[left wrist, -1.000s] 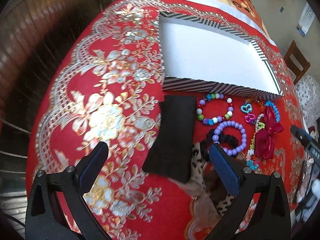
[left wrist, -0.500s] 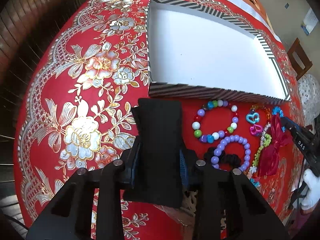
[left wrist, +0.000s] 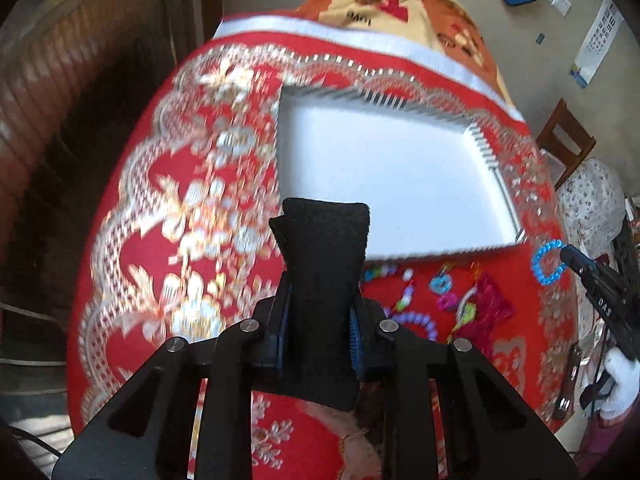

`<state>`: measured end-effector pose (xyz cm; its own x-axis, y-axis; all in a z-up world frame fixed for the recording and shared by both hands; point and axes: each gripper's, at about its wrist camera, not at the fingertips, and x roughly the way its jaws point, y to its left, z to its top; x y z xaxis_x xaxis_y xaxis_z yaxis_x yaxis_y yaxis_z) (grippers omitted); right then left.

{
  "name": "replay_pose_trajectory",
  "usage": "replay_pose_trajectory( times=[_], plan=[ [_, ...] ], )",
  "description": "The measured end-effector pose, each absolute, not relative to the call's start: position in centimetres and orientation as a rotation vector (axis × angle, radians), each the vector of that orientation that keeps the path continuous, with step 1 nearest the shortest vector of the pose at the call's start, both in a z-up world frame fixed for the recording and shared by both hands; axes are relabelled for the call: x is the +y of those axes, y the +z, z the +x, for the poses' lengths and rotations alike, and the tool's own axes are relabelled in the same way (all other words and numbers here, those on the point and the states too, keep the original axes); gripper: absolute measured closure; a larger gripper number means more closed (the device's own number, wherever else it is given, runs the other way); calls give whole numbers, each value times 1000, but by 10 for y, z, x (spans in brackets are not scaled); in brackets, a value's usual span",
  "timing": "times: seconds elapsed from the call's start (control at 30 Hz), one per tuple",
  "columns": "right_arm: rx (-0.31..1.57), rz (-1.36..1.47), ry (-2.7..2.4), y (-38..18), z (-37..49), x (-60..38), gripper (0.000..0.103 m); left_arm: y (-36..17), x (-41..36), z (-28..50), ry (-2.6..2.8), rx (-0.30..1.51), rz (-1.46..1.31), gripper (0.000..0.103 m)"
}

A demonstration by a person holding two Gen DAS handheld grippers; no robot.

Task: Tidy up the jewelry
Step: 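Grasp the black fabric hair tie with the left tool while the right grasps the blue bead bracelet, then lower the black hair tie into the box with the left tool while the right drops the blue bracelet in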

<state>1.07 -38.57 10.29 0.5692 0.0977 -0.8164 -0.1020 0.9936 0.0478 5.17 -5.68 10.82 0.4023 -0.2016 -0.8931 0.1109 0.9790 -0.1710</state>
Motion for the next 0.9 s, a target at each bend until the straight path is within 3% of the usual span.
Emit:
replay_pose_trajectory(
  times=[0.23, 0.5, 0.67, 0.9],
  plan=[
    [911, 50, 182, 119, 52, -367, 95, 106, -86, 106, -194, 1139, -63, 81],
    [1009, 117, 191, 63, 105, -364, 95, 55, -102, 152, -121, 1209, -33, 81],
    [1100, 151, 149, 31, 103, -396, 95, 32, -105, 155, -113, 1261, -20, 80],
    [1160, 104, 184, 28, 79, -398, 95, 22, -107, 138, -128, 1290, -12, 79]
  ],
)
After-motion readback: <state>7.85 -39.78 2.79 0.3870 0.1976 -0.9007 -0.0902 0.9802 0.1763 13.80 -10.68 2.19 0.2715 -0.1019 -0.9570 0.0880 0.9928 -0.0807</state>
